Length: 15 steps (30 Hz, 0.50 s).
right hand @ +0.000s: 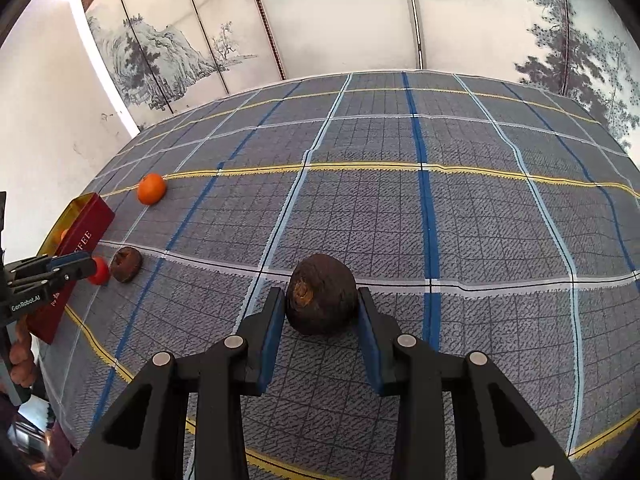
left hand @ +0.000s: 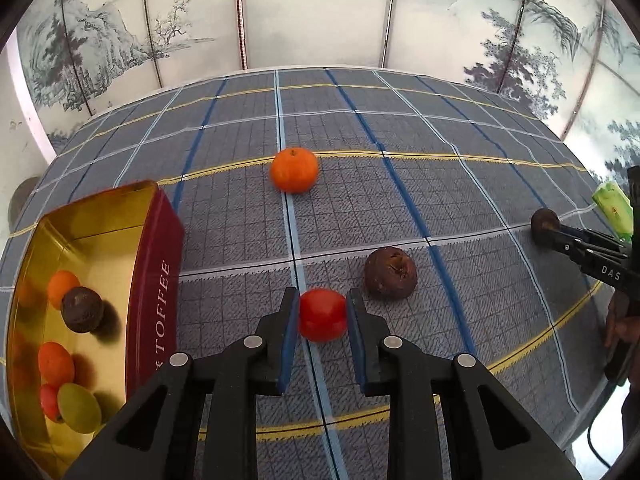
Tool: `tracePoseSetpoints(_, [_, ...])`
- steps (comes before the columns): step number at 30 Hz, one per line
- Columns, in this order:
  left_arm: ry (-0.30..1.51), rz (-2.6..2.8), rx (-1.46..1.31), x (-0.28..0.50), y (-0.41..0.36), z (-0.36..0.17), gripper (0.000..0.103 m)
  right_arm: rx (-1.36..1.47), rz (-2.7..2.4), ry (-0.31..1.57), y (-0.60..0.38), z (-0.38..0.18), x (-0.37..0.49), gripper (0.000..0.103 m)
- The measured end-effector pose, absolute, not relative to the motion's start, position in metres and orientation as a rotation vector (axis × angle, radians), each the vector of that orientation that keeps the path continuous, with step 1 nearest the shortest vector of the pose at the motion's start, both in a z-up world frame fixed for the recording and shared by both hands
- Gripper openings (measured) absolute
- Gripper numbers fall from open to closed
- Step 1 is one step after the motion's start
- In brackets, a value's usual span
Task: Organize fruits
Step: 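Carry the red tomato into the gold tray and open the left gripper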
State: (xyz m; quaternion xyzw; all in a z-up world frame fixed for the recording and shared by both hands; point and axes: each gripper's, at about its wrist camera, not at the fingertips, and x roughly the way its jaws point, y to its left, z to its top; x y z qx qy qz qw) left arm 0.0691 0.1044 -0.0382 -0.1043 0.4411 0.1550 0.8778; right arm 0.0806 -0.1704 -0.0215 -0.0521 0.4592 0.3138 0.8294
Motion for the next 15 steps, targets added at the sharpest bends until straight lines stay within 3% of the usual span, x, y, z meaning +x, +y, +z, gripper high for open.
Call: tracePoseSetpoints(15, [0.878,0.352,-0.125,0.065,0.088,-0.037,0.025,-0.118,0.663,0.973,-0.169,-0.022,0.080,0.034])
